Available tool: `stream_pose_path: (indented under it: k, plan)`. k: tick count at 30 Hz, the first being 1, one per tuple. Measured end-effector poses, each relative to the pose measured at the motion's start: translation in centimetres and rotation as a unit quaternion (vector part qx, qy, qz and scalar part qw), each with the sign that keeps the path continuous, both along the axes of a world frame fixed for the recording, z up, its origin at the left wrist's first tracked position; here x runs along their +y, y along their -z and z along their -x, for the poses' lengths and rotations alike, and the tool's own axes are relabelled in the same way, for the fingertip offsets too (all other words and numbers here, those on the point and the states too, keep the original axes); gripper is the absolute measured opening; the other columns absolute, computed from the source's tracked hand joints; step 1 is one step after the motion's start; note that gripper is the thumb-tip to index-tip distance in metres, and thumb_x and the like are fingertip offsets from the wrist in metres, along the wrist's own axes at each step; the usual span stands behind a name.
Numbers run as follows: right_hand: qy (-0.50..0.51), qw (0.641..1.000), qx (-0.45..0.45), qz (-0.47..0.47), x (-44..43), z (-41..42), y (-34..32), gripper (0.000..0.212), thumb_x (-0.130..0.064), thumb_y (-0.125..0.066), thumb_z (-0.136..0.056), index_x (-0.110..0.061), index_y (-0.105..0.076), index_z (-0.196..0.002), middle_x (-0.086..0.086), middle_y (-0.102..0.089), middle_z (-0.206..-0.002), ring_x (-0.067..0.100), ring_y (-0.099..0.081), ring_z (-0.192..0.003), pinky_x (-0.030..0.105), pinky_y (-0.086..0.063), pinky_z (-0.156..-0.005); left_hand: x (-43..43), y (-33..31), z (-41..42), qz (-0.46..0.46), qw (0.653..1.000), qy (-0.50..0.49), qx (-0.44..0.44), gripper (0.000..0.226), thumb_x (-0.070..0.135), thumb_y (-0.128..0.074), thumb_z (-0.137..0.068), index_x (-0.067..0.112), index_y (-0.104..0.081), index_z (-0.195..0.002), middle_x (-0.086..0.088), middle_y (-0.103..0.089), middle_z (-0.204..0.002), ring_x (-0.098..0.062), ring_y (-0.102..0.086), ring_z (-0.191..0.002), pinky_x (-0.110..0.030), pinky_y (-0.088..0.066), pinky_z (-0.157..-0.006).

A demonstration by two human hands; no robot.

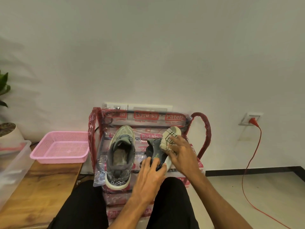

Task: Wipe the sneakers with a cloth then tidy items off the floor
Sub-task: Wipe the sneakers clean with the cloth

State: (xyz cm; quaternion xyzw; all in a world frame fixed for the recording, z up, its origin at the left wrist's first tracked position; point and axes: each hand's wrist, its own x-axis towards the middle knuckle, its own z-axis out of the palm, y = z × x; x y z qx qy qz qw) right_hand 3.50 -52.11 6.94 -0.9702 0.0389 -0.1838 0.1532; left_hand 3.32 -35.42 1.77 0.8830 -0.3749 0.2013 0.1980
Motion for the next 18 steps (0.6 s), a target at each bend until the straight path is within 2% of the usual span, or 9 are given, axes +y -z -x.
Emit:
stream_pose_path:
  k: [2,4,6,9,11,14,18]
  plan:
    - [-0.039,0.998,-0.018,-0.035,1.1,1.3,0.5,0.029,-0.027,-0.065,-0.091,-0.020,-0.069,-0.119,-0.011,-0.046,-0.145,0.013,-0.027,-0.143,0.040,-0.024,-0.117,0.3,0.0,0.1,0.020,1.000,-0.004,0.014,0.054,0.025,-0.090,-0.061,0.024,-0.060,-0.105,-0.002,-0.054,-0.109,-0.028,-0.060,-0.101,-0.039,-0.058,-0.078]
    - [-0.066,0.997,-0.033,0.006,1.4,1.8,0.9,0.029,-0.027,-0.067,-0.089,-0.022,-0.070,-0.117,-0.012,-0.048,-0.143,0.013,-0.030,-0.142,0.040,-0.025,-0.115,0.5,0.0,0.1,0.033,0.999,-0.008,0.025,0.052,0.027,-0.089,-0.063,0.025,-0.058,-0.104,-0.001,-0.054,-0.109,-0.025,-0.060,-0.100,-0.035,-0.059,-0.075]
    - [-0.044,0.997,-0.041,0.043,0.9,0.9,1.1,0.029,-0.028,-0.069,-0.087,-0.023,-0.070,-0.116,-0.008,-0.054,-0.140,0.018,-0.036,-0.140,0.043,-0.030,-0.114,0.6,0.0,0.1,0.037,0.999,-0.014,0.026,0.050,0.031,-0.088,-0.065,0.025,-0.060,-0.106,-0.001,-0.053,-0.108,-0.024,-0.060,-0.100,-0.034,-0.059,-0.073]
    - [0.025,0.999,-0.037,0.029,0.5,-0.4,0.5,0.032,-0.024,-0.070,-0.086,-0.019,-0.070,-0.117,-0.004,-0.057,-0.137,0.022,-0.039,-0.139,0.042,-0.026,-0.115,0.6,-0.3,0.1,0.037,0.999,-0.014,0.022,0.051,0.035,-0.090,-0.060,0.023,-0.065,-0.102,-0.001,-0.054,-0.102,-0.022,-0.062,-0.093,-0.031,-0.059,-0.066]
    - [0.019,0.999,-0.034,0.015,1.3,-0.3,0.7,0.033,-0.021,-0.070,-0.086,-0.017,-0.068,-0.119,-0.003,-0.059,-0.135,0.020,-0.041,-0.137,0.041,-0.027,-0.116,0.7,-0.6,0.2,0.040,0.999,-0.018,0.031,0.051,0.035,-0.091,-0.058,0.024,-0.065,-0.099,0.001,-0.054,-0.100,-0.019,-0.061,-0.090,-0.029,-0.058,-0.063]
    - [-0.046,0.998,-0.044,-0.006,2.6,1.7,1.5,0.036,-0.019,-0.071,-0.086,-0.014,-0.066,-0.122,-0.002,-0.063,-0.129,0.016,-0.047,-0.132,0.036,-0.031,-0.114,0.7,-0.3,0.3,0.048,0.998,-0.023,0.036,0.044,0.030,-0.090,-0.062,0.025,-0.061,-0.095,0.002,-0.052,-0.102,-0.019,-0.059,-0.093,-0.028,-0.057,-0.065]
    - [-0.098,0.994,-0.041,0.037,1.5,2.1,1.4,0.036,-0.016,-0.073,-0.084,-0.012,-0.068,-0.120,0.002,-0.065,-0.126,0.018,-0.053,-0.127,0.035,-0.030,-0.112,0.4,0.1,0.5,0.035,0.999,-0.019,0.019,0.044,0.026,-0.088,-0.065,0.024,-0.061,-0.100,-0.001,-0.054,-0.106,-0.025,-0.059,-0.100,-0.035,-0.058,-0.076]
